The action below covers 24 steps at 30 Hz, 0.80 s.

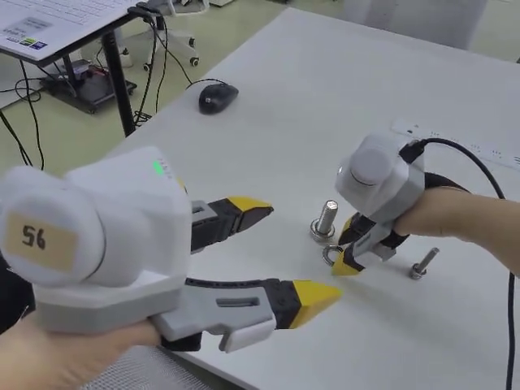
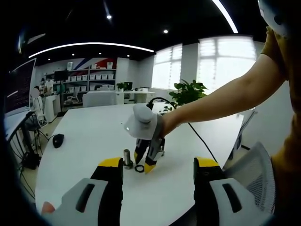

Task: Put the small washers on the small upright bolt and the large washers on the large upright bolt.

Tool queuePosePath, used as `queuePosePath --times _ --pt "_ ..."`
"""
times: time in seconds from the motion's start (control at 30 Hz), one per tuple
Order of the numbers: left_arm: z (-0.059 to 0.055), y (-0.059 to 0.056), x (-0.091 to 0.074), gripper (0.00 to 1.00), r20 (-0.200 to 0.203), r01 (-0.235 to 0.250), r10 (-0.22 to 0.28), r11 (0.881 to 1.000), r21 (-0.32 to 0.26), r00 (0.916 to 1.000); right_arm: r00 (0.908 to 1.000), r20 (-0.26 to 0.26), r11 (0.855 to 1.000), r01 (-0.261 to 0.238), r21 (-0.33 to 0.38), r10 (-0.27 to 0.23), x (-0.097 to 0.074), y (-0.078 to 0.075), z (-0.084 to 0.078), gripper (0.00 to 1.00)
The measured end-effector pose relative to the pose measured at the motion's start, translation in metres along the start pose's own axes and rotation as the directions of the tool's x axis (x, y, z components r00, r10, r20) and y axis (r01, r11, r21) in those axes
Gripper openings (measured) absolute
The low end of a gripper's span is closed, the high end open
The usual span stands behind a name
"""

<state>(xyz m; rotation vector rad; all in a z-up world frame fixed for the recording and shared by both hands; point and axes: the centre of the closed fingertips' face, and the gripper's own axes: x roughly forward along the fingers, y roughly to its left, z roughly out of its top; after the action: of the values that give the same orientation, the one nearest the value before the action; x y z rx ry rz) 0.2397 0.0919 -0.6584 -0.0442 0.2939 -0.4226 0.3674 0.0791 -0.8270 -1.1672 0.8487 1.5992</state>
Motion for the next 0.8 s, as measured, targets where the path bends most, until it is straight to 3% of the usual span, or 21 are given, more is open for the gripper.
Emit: queuePosePath --times 0.27,0.8 --pt "-0.0022 0.0002 0.0005 0.59 -0.003 -0.003 0.003 1.000 -0.006 1.0000 1.0000 0.006 1.000 0.005 -0.013 -0.005 0.0004 0.0019 0.0018 0.25" --pt "-0.0015 -0.0011 -0.0013 0.59 -0.002 -0.006 0.006 1.000 -0.002 1.0000 1.0000 -0.005 1.000 0.008 -0.030 -0.009 -0.0078 0.0097 0.0014 0.22"
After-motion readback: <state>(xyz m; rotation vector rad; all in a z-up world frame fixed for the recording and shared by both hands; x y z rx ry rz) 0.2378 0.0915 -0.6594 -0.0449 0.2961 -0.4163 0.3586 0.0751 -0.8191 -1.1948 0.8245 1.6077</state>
